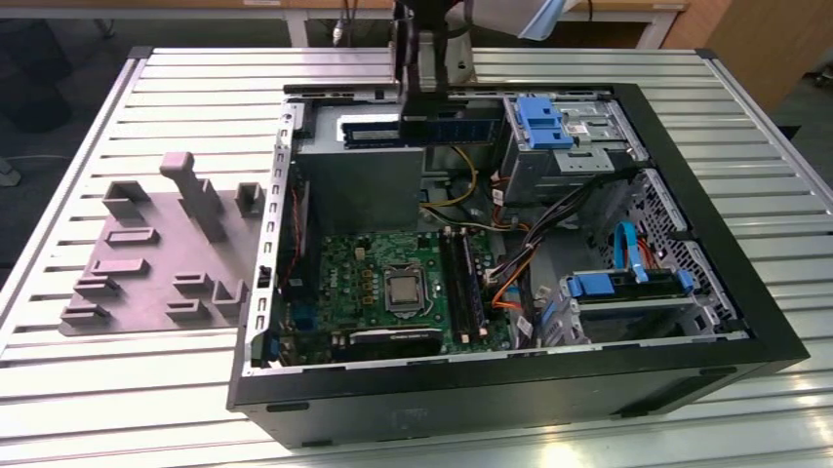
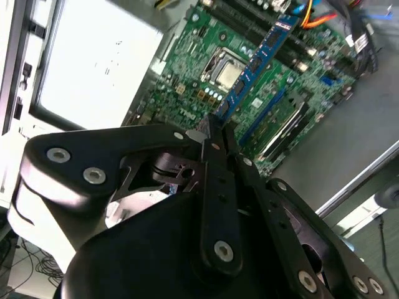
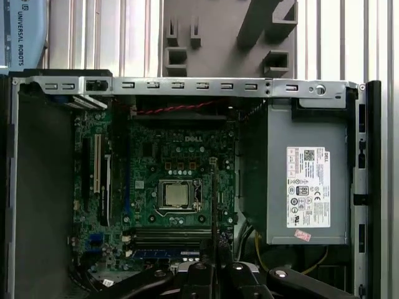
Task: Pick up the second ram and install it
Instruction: 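Pick up the second ram and move it above second insertion slot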
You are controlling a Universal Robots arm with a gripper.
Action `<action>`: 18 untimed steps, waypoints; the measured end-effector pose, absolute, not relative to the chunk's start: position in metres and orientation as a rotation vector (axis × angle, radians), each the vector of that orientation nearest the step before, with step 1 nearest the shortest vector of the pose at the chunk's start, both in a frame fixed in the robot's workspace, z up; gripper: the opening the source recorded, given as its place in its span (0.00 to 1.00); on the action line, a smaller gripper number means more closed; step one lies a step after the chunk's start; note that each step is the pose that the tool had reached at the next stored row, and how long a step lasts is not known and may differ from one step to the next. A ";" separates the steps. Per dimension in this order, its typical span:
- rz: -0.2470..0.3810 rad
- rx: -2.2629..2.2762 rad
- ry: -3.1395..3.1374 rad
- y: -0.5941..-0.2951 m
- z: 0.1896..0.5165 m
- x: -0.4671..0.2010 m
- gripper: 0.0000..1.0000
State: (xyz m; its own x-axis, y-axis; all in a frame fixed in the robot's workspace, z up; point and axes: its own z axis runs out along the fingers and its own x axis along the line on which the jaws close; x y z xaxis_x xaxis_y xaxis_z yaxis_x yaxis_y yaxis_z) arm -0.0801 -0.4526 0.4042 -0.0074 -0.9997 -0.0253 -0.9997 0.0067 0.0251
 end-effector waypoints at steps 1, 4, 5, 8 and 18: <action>0.056 -2.213 2.229 -0.453 0.404 -0.076 0.14; 0.056 -2.213 2.229 -0.453 0.404 -0.065 0.14; 0.056 -2.213 2.229 -0.453 0.404 -0.061 0.14; 0.056 -2.213 2.229 -0.453 0.404 -0.049 0.14; 0.056 -2.213 2.229 -0.452 0.404 -0.016 0.14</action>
